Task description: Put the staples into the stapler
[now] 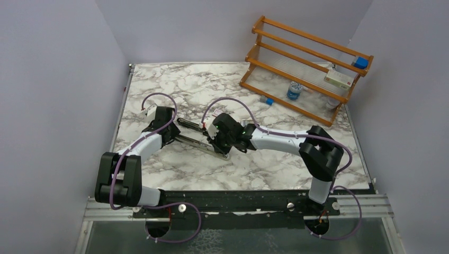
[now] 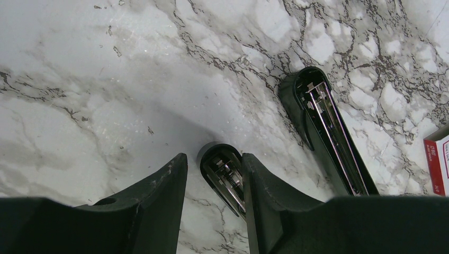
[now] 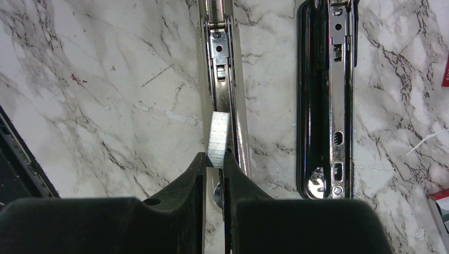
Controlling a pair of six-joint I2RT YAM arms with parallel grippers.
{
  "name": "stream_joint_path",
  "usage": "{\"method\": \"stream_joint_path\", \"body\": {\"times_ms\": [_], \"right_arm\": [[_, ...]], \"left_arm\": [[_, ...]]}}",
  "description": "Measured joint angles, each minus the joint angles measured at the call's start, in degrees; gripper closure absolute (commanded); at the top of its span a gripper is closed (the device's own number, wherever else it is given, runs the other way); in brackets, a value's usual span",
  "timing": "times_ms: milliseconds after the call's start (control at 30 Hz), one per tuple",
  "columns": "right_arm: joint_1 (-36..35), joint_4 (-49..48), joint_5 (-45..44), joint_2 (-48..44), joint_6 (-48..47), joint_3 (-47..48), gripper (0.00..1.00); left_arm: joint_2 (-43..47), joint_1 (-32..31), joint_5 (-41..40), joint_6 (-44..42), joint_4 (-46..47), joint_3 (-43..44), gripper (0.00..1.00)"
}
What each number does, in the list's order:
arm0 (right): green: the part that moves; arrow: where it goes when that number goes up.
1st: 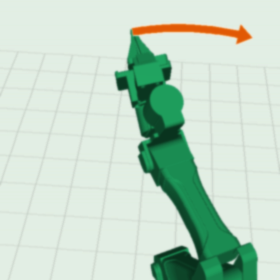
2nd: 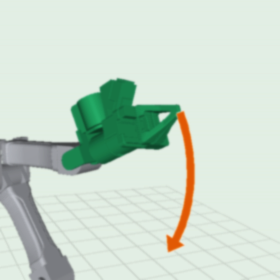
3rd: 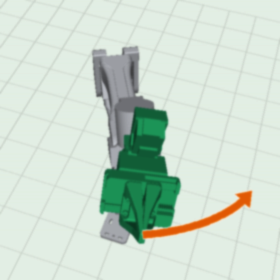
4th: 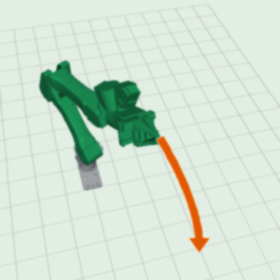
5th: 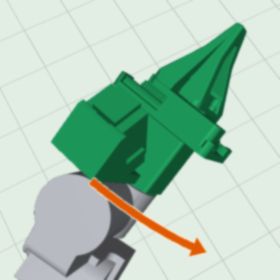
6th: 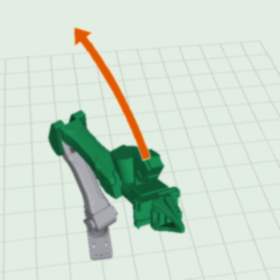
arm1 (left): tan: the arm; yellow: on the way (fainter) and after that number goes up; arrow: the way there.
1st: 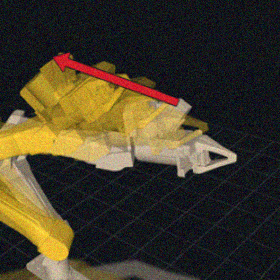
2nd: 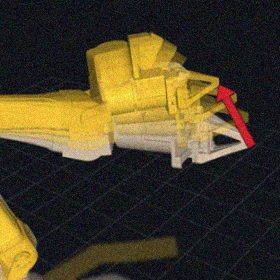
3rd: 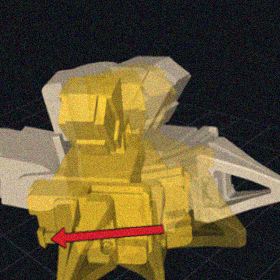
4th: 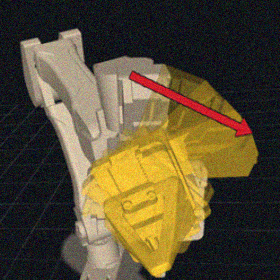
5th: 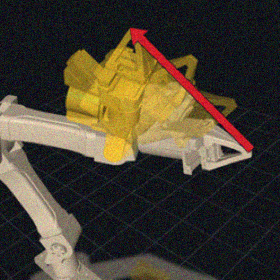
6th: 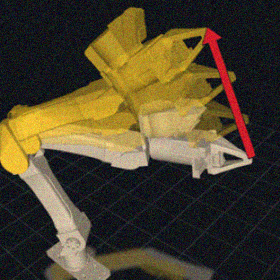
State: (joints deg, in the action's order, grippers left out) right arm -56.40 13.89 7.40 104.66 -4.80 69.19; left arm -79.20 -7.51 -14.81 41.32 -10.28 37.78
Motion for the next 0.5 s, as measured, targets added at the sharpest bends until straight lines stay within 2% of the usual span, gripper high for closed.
{"method": "stream_joint_path", "body": {"times_ms": [500], "right_arm": [[0.0, 0.4, 0.7, 0.8, -1.4, 1.0, 0.99]], "left_arm": [[0.0, 0.0, 0.0, -0.2, 0.0, 0.0, 0.56]]}}
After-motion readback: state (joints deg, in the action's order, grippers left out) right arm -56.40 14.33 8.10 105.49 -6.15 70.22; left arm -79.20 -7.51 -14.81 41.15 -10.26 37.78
